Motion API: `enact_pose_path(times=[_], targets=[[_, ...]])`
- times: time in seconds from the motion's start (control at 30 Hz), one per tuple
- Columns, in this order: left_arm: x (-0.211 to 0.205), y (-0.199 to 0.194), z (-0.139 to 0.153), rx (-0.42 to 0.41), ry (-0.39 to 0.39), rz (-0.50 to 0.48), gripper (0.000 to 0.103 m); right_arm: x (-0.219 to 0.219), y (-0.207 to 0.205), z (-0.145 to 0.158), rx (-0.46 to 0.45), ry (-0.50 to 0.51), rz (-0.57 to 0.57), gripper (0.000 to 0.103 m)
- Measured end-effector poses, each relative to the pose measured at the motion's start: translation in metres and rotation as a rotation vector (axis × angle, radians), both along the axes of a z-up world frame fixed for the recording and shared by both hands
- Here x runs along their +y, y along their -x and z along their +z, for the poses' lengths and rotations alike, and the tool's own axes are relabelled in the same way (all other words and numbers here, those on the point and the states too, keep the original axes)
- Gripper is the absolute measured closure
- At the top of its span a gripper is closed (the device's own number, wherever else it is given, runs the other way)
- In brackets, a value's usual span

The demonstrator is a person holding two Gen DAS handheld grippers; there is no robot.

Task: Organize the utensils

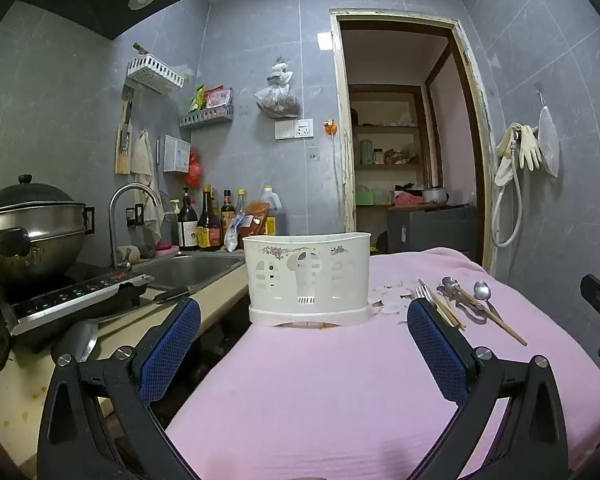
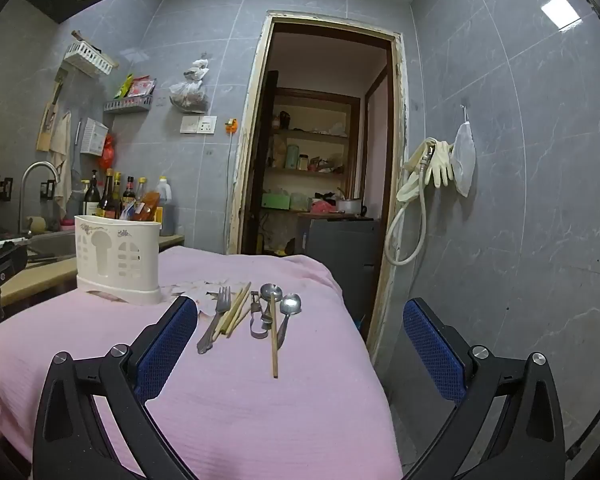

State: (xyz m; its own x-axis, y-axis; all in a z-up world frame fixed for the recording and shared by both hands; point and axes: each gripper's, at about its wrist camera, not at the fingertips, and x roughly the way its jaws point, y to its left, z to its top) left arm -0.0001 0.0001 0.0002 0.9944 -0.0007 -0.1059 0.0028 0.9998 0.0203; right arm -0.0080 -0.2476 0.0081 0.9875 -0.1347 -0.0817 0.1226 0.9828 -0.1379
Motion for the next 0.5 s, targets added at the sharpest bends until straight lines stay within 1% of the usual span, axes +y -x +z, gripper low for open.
enact_pose_path(times=[0.03, 0.23, 0.27, 0.3, 0.5], targets=[[0.0, 0.0, 0.0, -0.001, -0.001, 0.0, 0.001, 0.0, 0.001, 0.0, -0.014, 0.001, 0.0, 0.0], [0.005, 0.004, 0.002, 0.0, 0.003, -0.006, 0.001, 0.002, 0.002, 0.003, -0.001, 0.002, 0.0, 0.0], [-0.001, -0.001, -0.004, 0.012, -0.004, -0.007, 0.001, 0.003, 0.003, 0.004, -0.001, 0.002, 0.0, 0.0], [-0.003, -0.005, -0.003, 0.016, -0.005, -0.007, 0.001, -0.002, -0.001, -0.001, 0.006, -0.008, 0.001, 0.0], [0.001, -0.006, -0.004, 0.028, 0.003, -0.007, 0.001, 0.0, -0.003, -0.005, 0.006, -0.002, 0.003, 0.0]])
